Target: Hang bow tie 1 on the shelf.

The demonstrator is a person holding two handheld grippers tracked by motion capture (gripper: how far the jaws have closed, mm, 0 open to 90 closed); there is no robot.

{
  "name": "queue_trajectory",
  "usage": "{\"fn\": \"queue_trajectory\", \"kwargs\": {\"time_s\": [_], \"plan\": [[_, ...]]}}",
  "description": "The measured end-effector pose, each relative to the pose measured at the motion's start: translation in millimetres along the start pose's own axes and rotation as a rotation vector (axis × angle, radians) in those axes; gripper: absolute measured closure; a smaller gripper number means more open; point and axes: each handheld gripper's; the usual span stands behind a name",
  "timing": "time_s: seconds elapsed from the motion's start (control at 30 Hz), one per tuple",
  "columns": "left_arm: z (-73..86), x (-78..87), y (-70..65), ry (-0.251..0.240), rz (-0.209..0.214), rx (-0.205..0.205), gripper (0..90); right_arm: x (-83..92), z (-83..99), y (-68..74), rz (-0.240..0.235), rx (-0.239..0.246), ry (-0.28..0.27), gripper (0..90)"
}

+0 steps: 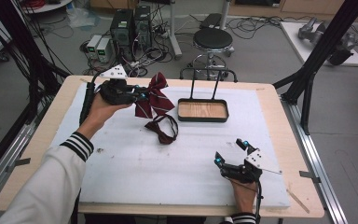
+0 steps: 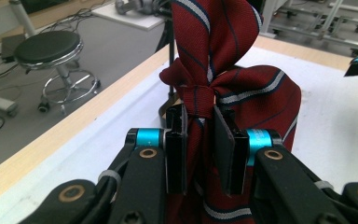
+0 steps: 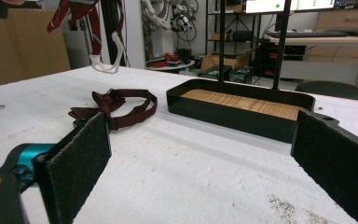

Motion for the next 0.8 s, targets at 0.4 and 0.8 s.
{"fn": "queue_trajectory", "kwargs": {"time_s": [0.4,0.8], "plan": [[-9.1,-14.2,6.4,-0.059,0.055,-0.009,75.4,-0.1,0.1,-0.3,0.003,-0.002,-0.003,4.0],[-21.6,-32.5,8.1,-0.047,0.086,-0.036,75.4,0.1,0.1,-0.1,0.002,-0.013,-0.003,4.0]]}}
Point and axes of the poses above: each handheld gripper's, and its own axes: x roughly backward along the jaws, z roughly out of its underside, y roughly to its left, and after that the axes turned 4 degrees about x, right-handed
